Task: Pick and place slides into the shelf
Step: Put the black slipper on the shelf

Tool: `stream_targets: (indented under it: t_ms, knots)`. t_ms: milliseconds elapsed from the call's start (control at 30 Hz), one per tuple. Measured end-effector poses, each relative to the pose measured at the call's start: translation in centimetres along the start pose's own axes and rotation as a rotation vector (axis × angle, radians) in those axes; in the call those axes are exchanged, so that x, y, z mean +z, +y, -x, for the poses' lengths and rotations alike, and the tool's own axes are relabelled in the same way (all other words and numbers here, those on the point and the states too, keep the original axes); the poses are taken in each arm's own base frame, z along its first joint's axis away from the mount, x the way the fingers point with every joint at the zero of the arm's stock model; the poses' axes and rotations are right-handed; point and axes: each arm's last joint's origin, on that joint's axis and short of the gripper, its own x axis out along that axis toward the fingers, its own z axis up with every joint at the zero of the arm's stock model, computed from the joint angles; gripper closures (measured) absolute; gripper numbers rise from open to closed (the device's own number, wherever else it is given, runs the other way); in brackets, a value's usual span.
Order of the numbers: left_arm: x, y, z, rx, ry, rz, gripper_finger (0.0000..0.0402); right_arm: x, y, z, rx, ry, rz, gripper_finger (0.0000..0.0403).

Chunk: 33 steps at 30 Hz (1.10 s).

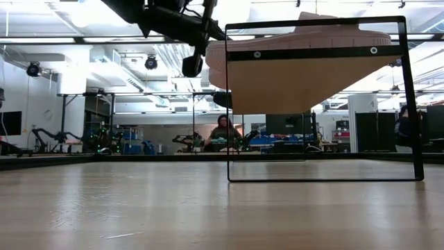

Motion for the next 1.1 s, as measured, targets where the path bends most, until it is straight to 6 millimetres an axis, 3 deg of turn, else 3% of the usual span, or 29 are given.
stream_targets:
  t_ms: [233, 1100]
  knots:
    - [-0.1, -0.3, -1.1, -0.027, 0.033, -0.001, 0.0401, 0.0, 0.0, 0.0, 0.002, -0.001, 0.0, 0.0394]
    - [-1.0, -0.7, -1.3, -0.036, 0.072, 0.024, 0.0401, 0.0, 0.0, 0.0, 0.002, -0.001, 0.014, 0.0394]
